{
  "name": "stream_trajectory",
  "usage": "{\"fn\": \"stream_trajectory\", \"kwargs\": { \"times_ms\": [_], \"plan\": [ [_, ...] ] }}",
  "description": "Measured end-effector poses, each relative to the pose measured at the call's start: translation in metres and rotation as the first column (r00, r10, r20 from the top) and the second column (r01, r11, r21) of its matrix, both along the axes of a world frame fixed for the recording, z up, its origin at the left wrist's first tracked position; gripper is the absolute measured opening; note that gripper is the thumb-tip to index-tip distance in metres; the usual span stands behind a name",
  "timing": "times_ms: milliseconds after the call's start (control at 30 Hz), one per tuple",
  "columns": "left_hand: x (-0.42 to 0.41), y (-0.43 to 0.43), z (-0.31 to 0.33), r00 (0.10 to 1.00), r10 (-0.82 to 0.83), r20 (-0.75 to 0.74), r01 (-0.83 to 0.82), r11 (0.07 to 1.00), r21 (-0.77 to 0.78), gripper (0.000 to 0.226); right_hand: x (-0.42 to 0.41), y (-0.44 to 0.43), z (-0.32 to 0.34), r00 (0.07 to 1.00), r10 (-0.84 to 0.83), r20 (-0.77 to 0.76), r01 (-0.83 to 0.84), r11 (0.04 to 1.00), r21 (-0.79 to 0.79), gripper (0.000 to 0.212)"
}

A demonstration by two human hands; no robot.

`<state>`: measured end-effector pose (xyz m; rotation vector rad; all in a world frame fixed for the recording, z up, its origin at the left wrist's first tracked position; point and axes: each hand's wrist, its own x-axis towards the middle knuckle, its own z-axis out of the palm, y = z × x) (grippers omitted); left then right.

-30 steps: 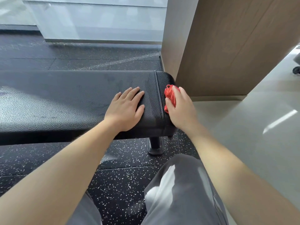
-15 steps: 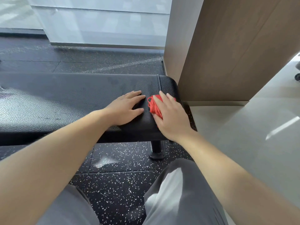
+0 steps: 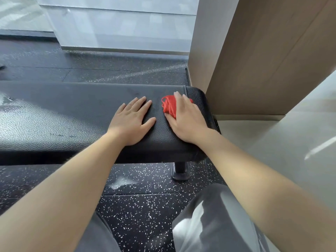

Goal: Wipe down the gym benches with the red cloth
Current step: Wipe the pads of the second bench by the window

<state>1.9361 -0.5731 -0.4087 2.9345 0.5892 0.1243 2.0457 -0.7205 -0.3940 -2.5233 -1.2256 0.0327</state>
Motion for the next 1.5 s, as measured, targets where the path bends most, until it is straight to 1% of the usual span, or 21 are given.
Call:
{"fn": "stream_trajectory", "kwargs": {
  "times_ms": [67, 167, 267, 400, 467, 567, 700, 767, 867, 967, 1067, 1167, 1267, 1367, 1500],
  "plan": [
    [0.0, 0.002, -0.001, 1.0, 0.001, 0.006, -0.001, 1.0, 0.001, 0.062, -0.017, -0.019, -0.001, 0.999, 0.046, -0.014, -0.045, 0.998, 0.045, 0.065],
    [0.002, 0.004, -0.002, 1.0, 0.005, 0.024, -0.005, 1.0, -0.005, 0.064, -0.019, -0.03, -0.003, 0.994, 0.11, 0.008, -0.11, 0.994, 0.005, 0.055],
    [0.003, 0.005, -0.002, 1.0, 0.002, 0.029, -0.001, 1.0, -0.008, 0.073, 0.001, -0.011, -0.002, 0.992, 0.125, -0.001, -0.125, 0.992, -0.028, 0.053],
    [0.003, 0.005, -0.002, 0.999, 0.007, 0.032, -0.007, 1.0, -0.004, 0.073, 0.027, 0.022, -0.001, 0.997, 0.082, -0.011, -0.083, 0.995, -0.06, 0.054],
    [0.003, 0.004, -0.002, 0.999, 0.005, 0.038, -0.005, 1.0, -0.001, 0.068, 0.029, 0.027, -0.002, 0.998, 0.063, 0.011, -0.062, 0.995, -0.075, 0.056],
    [0.002, 0.004, -0.002, 0.999, 0.003, 0.039, -0.002, 1.0, -0.004, 0.062, 0.016, 0.016, -0.002, 0.997, 0.069, 0.038, -0.066, 0.995, -0.07, 0.057],
    [0.001, 0.002, -0.001, 0.999, 0.01, 0.04, -0.01, 1.0, -0.019, 0.062, -0.009, -0.012, -0.004, 0.988, 0.138, 0.07, -0.134, 0.989, -0.065, 0.06],
    [0.001, 0.003, -0.001, 0.999, 0.01, 0.045, -0.01, 1.0, -0.016, 0.063, -0.01, -0.015, -0.005, 0.985, 0.151, 0.077, -0.145, 0.986, -0.083, 0.06],
    [0.002, 0.004, -0.001, 0.999, 0.006, 0.053, -0.005, 1.0, -0.017, 0.066, 0.008, 0.003, -0.004, 0.988, 0.143, 0.049, -0.138, 0.985, -0.105, 0.059],
    [0.002, 0.004, -0.002, 0.998, 0.011, 0.054, -0.01, 1.0, -0.01, 0.065, 0.037, 0.036, -0.002, 0.995, 0.1, 0.015, -0.098, 0.989, -0.107, 0.057],
    [0.002, 0.004, 0.0, 0.998, 0.011, 0.061, -0.011, 1.0, -0.01, 0.065, 0.066, 0.071, 0.001, 0.998, 0.041, 0.038, -0.038, 0.995, -0.097, 0.048],
    [0.001, 0.003, 0.002, 0.998, 0.023, 0.067, -0.02, 0.999, -0.037, 0.063, 0.077, 0.09, 0.005, 1.0, -0.013, 0.018, 0.015, 0.993, -0.114, 0.042],
    [0.0, 0.001, 0.003, 0.995, 0.062, 0.075, -0.058, 0.996, -0.061, 0.068, 0.067, 0.079, 0.004, 0.998, 0.021, 0.051, -0.016, 0.996, -0.083, 0.042],
    [0.0, 0.001, 0.003, 0.991, 0.124, 0.043, -0.121, 0.991, -0.061, 0.076, 0.04, 0.044, 0.002, 0.993, 0.106, 0.047, -0.103, 0.993, -0.063, 0.049],
    [0.001, 0.003, 0.002, 0.994, 0.105, 0.014, -0.104, 0.993, -0.056, 0.068, 0.011, 0.004, -0.003, 0.982, 0.182, 0.059, -0.178, 0.982, -0.071, 0.057]
  ]
}}
